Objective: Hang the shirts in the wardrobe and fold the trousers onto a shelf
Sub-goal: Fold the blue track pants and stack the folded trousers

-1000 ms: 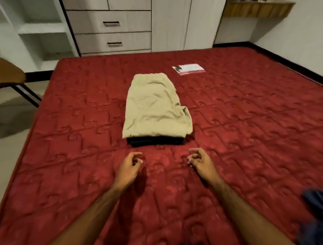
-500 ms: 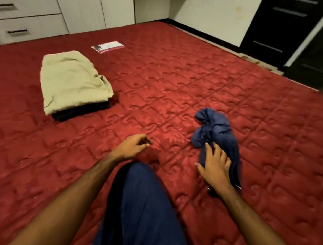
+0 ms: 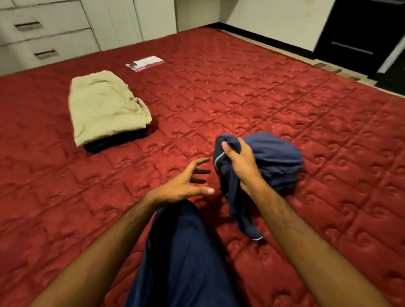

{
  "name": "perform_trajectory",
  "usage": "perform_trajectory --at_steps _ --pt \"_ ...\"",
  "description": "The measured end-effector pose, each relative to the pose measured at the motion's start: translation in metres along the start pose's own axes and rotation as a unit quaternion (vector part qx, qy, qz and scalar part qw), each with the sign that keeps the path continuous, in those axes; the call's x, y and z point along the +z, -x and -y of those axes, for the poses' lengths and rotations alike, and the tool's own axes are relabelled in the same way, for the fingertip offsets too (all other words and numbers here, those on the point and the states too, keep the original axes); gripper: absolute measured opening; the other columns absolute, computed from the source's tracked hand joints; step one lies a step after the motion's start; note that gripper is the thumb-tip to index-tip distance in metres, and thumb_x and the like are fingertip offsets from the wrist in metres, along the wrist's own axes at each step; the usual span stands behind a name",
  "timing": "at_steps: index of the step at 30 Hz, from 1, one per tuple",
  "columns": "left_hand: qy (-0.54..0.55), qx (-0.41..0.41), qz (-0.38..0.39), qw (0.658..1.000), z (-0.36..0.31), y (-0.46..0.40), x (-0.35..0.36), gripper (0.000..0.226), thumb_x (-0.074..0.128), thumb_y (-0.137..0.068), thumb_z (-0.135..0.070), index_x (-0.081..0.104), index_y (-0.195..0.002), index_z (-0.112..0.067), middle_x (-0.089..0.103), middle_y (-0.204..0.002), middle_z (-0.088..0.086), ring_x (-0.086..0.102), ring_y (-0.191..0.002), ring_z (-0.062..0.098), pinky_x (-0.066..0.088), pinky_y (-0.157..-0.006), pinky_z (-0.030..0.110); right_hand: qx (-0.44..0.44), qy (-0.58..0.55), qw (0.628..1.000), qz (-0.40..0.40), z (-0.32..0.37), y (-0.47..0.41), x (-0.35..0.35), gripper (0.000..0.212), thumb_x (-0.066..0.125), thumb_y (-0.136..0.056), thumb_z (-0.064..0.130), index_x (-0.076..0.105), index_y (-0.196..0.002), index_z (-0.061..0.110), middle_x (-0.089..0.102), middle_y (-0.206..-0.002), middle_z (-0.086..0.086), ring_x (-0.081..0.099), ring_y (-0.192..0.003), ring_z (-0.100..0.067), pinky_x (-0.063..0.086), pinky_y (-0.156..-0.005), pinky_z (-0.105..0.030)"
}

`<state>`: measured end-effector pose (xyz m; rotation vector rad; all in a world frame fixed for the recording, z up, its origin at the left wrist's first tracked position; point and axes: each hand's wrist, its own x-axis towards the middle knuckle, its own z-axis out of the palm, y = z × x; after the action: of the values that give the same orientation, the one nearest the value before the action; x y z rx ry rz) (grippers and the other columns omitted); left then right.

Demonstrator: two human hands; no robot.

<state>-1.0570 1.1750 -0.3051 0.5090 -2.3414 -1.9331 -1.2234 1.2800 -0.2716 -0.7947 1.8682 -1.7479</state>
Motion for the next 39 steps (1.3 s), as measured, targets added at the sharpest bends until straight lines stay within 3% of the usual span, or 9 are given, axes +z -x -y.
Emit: perform_trajectory --at_steps 5,10,14,17,20,25,28,34,39 --pt "0.190 0.076 -0.300 0.932 -0.025 0.055 -0.036 0.047 0.065 -0.090 -0.001 0.052 -0.134 -0.007 0.072 -0.119 -0.005 0.067 -0.110 0.009 0.051 -0.096 0.030 0.114 -0.293 0.914 0.257 0.056 0.015 0.116 0.047 0.053 -0.093 -0.009 0.044 -0.138 0.002 0.064 -0.114 -0.009 0.067 -0.093 -0.013 0.056 -0.081 -0.025" --pt "0.237 0.074 -0.475 0.844 -0.010 0.153 -0.105 0.021 0.049 -0.100 -0.007 0.064 -0.114 -0.012 0.073 -0.106 0.003 0.070 -0.094 0.017 0.056 -0.085 0.031 0.121 -0.309 0.833 0.443 0.082 0.041 0.194 0.054 0.057 -0.092 -0.003 0.041 -0.144 0.004 0.052 -0.139 -0.016 0.059 -0.121 -0.032 0.050 -0.102 -0.040" --pt "0.244 0.039 -0.616 0.748 0.013 0.238 -0.151 0.009 0.055 -0.101 -0.016 0.062 -0.100 -0.011 0.070 -0.086 0.000 0.067 -0.075 0.011 0.055 -0.076 0.030 -0.051 -0.057 0.857 0.509 0.066 0.065 0.238 0.042 0.064 -0.095 0.009 0.053 -0.135 0.009 0.057 -0.137 -0.004 0.056 -0.126 -0.017 0.048 -0.103 -0.031" --pt "0.269 -0.017 -0.681 0.681 0.055 0.305 -0.172 0.044 0.068 -0.084 -0.030 0.055 -0.117 -0.005 0.065 -0.102 0.015 0.060 -0.083 0.024 0.048 -0.076 0.038 -0.209 0.255 0.764 0.554 0.022 0.087 0.269 0.059 0.071 -0.089 0.039 0.047 -0.140 0.022 0.043 -0.144 -0.001 0.042 -0.133 -0.018 0.037 -0.111 -0.044" --pt "0.140 -0.147 -0.716 0.667 0.096 0.357 -0.153 0.043 0.061 -0.091 -0.020 0.045 -0.130 -0.019 0.052 -0.122 0.007 0.056 -0.095 0.019 0.050 -0.078 0.035 -0.307 0.453 0.653 0.524 -0.018 0.110 0.284 0.064 0.066 -0.089 0.049 0.040 -0.144 0.031 0.026 -0.152 -0.002 0.029 -0.136 -0.029 0.034 -0.106 -0.050" --pt "-0.277 -0.184 -0.473 0.816 0.150 0.406 -0.126 0.045 0.057 -0.080 -0.030 0.058 -0.125 -0.031 0.052 -0.124 -0.003 0.054 -0.119 0.022 0.044 -0.104 0.041 -0.447 0.518 0.552 0.477 -0.050 0.134 0.283 0.062 0.076 -0.073 0.043 0.052 -0.127 0.025 0.051 -0.122 -0.005 0.053 -0.109 -0.030 0.041 -0.082 -0.043" --pt "-0.434 -0.245 -0.366 0.786 0.149 0.401 -0.123 0.055 0.059 -0.080 -0.026 0.050 -0.133 -0.035 0.045 -0.139 -0.010 0.047 -0.128 0.020 0.045 -0.097 0.046 -0.430 0.565 0.540 0.452 -0.060 0.132 0.283 0.070 0.069 -0.077 0.050 0.044 -0.137 0.024 0.045 -0.134 -0.008 0.049 -0.116 -0.032 0.040 -0.090 -0.045" --pt "-0.487 -0.322 -0.219 0.782 0.160 0.387 -0.145 0.073 0.062 -0.083 -0.026 0.034 -0.150 -0.025 0.036 -0.154 0.000 0.040 -0.137 0.027 0.047 -0.101 0.045 -0.353 0.647 0.521 0.431 -0.062 0.117 0.290 0.079 0.067 -0.082 0.041 0.030 -0.146 0.015 0.044 -0.138 -0.013 0.047 -0.125 -0.035 0.027 -0.113 -0.051" --pt "-0.518 -0.329 -0.241 0.751 0.161 0.377 -0.154 0.045 0.050 -0.092 -0.017 0.045 -0.136 -0.014 0.052 -0.130 0.007 0.053 -0.118 0.030 0.050 -0.088 0.045 -0.385 0.660 0.499 0.409 -0.059 0.111 0.294 0.055 0.061 -0.085 0.021 0.041 -0.135 0.013 0.055 -0.126 -0.012 0.057 -0.113 -0.035 0.037 -0.106 -0.050"
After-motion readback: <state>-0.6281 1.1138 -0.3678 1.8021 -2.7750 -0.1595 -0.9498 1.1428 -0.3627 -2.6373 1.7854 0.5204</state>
